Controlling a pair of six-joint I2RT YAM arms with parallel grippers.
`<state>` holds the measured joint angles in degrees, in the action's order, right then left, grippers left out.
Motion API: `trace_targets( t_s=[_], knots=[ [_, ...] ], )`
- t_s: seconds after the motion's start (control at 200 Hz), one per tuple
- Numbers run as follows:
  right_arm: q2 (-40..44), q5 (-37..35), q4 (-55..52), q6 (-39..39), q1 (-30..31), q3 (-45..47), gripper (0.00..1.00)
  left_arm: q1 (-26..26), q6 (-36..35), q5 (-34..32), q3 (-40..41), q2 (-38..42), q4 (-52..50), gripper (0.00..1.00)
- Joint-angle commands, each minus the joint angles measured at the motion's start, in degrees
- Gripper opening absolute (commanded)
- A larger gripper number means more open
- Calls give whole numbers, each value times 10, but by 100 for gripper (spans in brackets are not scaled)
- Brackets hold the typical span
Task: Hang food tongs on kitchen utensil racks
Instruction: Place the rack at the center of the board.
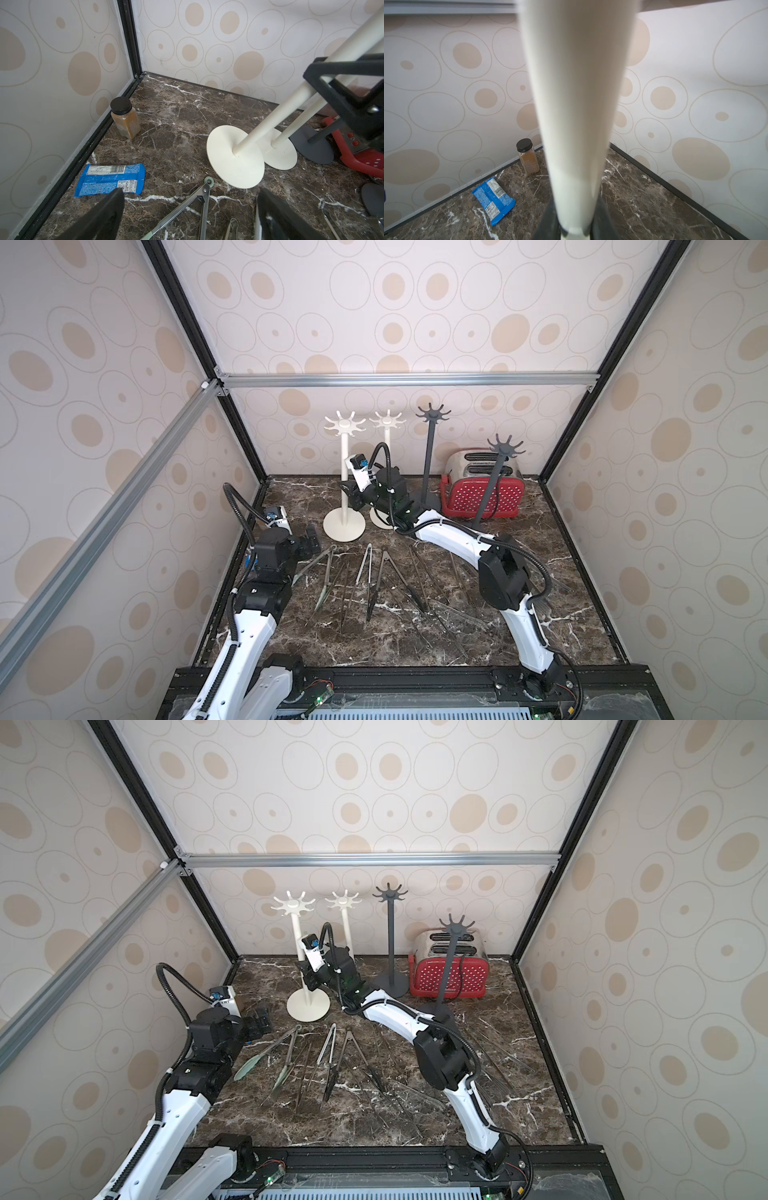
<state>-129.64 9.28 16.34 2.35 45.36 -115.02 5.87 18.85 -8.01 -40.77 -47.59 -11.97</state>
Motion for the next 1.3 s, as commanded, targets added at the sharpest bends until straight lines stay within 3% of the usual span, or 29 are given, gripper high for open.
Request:
trace_targets(
  t_s=[0.0, 0.295, 0.646, 1.042, 1.292],
  knots=[
    [-18, 24, 58, -10, 6, -85, 0, 2, 19, -7, -10, 4, -14, 99],
    [-136, 37, -3, -19, 9, -266, 0, 2, 36, -28, 2, 7, -17, 99],
    [-207, 42, -8, -21, 14, -353, 0, 2, 46, -31, 26, 15, -2, 99],
    [-218, 40, -27, -44, 36, -321, 0, 2, 50, -30, 40, 15, 9, 99],
    [-169, 38, -11, -47, 60, -218, 0, 2, 57, -35, 40, 33, -3, 99]
  ],
)
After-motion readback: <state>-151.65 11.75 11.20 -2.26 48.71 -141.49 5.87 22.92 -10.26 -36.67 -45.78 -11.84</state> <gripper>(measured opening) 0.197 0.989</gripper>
